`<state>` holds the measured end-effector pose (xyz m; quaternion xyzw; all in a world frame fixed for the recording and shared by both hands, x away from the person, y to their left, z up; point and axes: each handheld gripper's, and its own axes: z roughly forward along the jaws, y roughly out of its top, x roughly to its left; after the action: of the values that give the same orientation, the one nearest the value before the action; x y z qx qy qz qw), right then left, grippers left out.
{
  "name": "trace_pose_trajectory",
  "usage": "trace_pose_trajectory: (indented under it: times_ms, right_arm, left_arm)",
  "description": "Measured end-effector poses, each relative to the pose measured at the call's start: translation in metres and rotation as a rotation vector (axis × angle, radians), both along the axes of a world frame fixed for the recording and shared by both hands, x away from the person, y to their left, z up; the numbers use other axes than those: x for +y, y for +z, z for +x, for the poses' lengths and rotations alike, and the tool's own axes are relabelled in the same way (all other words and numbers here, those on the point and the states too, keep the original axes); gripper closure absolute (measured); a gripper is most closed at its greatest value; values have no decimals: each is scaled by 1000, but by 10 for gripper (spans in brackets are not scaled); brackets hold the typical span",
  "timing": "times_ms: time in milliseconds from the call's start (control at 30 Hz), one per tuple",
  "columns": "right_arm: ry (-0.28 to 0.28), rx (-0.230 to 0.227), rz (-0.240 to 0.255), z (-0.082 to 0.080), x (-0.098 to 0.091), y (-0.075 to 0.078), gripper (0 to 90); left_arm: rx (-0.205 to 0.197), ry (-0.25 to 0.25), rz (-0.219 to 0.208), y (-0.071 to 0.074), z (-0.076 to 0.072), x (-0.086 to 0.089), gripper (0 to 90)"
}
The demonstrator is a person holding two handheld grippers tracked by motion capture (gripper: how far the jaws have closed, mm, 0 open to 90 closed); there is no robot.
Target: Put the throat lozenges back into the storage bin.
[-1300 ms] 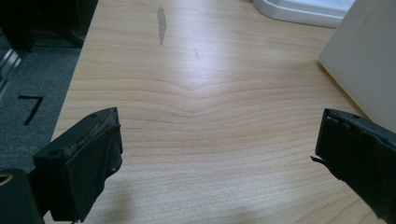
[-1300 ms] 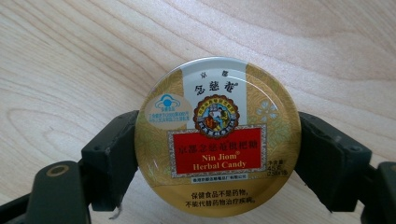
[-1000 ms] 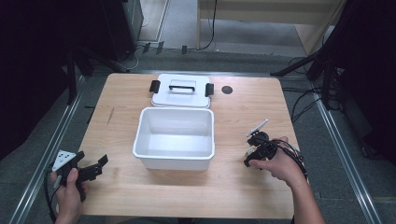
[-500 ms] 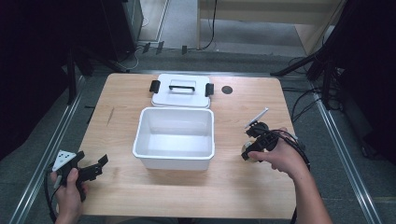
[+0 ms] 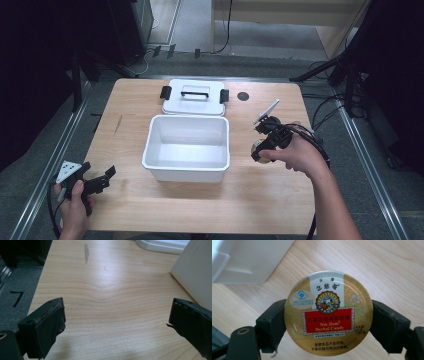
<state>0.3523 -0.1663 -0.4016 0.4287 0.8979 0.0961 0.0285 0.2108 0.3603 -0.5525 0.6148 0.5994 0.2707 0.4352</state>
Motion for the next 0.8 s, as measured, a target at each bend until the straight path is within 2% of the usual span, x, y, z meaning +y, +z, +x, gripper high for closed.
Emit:
trace_pose_trajectory:
  times_ms: [167,800]
  right_arm:
    - [16,-4,-4,3,9,12,205]
    - [61,8,-14,12,37,40,206]
  left_arm:
    - [3,-1,1,0,0,0,13]
    - [-3,-4,-10,0,0,1,13]
